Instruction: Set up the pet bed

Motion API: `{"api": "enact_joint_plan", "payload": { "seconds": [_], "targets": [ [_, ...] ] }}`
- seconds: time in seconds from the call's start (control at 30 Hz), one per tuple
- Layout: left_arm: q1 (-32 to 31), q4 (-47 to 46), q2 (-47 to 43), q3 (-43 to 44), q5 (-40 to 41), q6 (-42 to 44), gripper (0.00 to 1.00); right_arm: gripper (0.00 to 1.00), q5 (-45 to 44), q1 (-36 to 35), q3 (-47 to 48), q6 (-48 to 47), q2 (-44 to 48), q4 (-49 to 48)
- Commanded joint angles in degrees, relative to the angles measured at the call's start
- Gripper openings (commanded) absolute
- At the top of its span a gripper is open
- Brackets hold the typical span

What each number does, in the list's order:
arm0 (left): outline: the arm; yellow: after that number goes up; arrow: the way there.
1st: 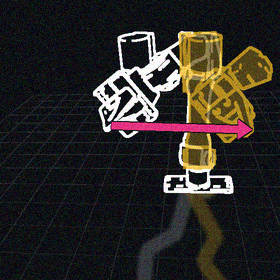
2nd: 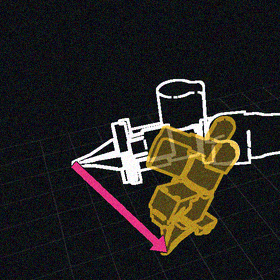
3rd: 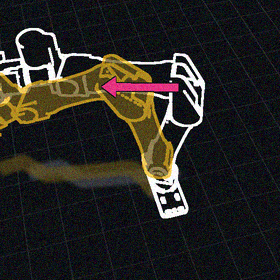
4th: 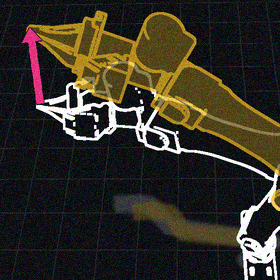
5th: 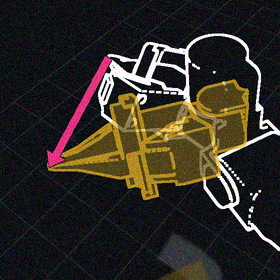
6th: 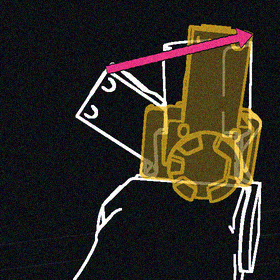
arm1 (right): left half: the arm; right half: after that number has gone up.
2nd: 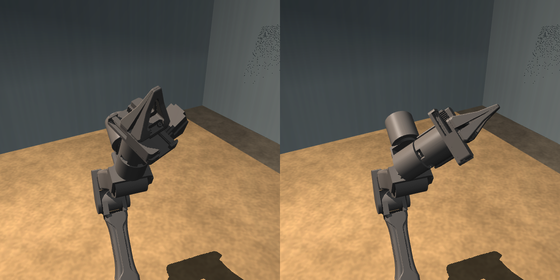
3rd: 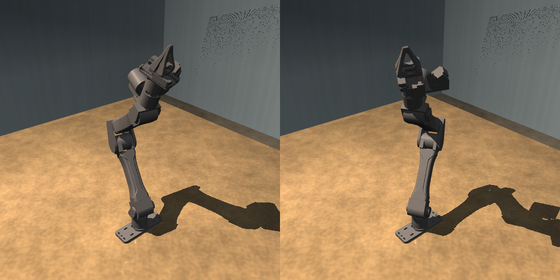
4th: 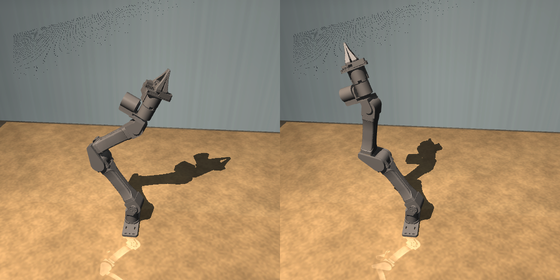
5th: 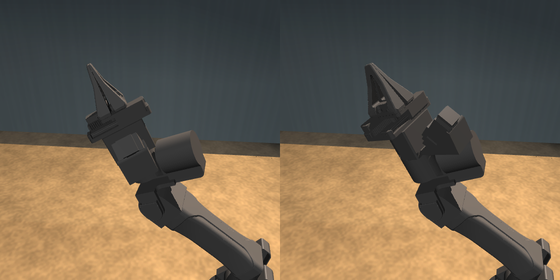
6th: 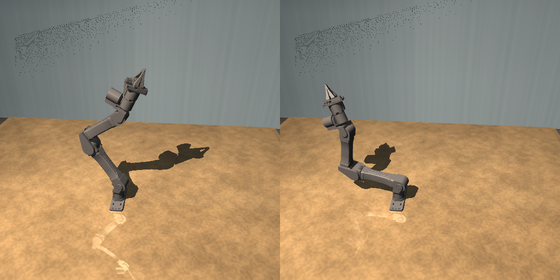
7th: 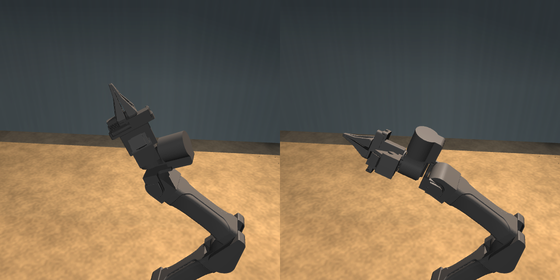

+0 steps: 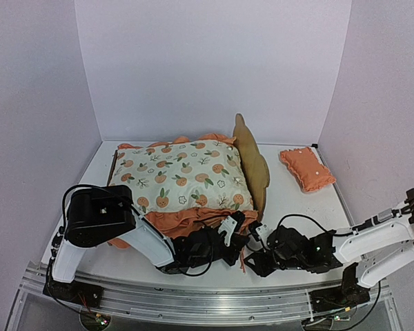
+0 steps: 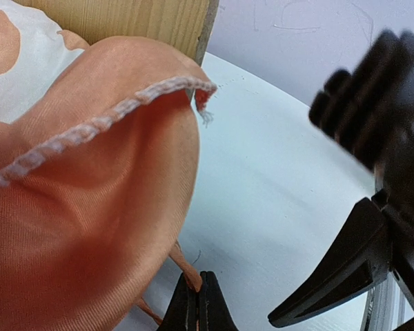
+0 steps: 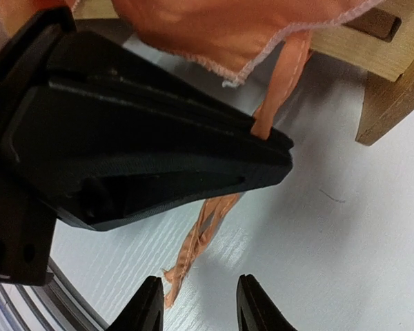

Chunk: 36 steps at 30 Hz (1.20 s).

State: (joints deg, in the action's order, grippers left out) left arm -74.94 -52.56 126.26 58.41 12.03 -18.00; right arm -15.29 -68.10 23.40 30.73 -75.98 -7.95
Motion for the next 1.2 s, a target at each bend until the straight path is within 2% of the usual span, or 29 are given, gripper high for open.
{"api": "enact_joint_plan", "payload": {
  "seconds": [0.0, 0.13, 0.3, 0.53, 0.6, 0.8, 0.97, 1.17],
  "targets": [
    [0.42, -1.94, -2.29, -0.23, -0.67, -0.65, 0.0, 0.38, -7.43, -5.09, 0.8, 0.95, -3.06, -2.94],
    [0.63, -2.21, -2.25, -0.47, -0.74, -0.9, 0.0, 0.36, -8.3, -6.5, 1.78, 0.5, -5.21, -2.0],
    [0.98, -2.32, -2.33, -0.78, -0.95, -1.25, 0.0, 0.3, -9.16, -7.35, 3.72, 0.83, -8.9, 0.53],
    [1.25, -2.73, -2.41, -1.09, -1.39, -1.99, 0.0, 0.29, -8.72, -7.4, 4.4, 2.09, -12.5, 0.31],
    [1.3, -2.77, -2.42, -1.2, -1.68, -2.21, 0.0, 0.25, -8.87, -7.4, 3.91, 3.07, -12.33, 0.31],
    [1.36, -3.01, -2.62, -1.63, -1.83, -2.34, 0.0, 0.01, -11.4, -7.4, 1.66, 4.86, -10.13, 0.45],
    [1.36, -2.95, -2.93, -2.34, -2.0, -1.89, 0.0, 0.0, -15.18, -6.83, 0.02, 4.0, -4.39, 0.73],
    [1.35, -3.99, -3.7, -2.96, -4.19, 0.4, 0.0, 0.0, -16.03, -0.66, -3.0, 2.3, 3.36, 0.18]
  ]
}}
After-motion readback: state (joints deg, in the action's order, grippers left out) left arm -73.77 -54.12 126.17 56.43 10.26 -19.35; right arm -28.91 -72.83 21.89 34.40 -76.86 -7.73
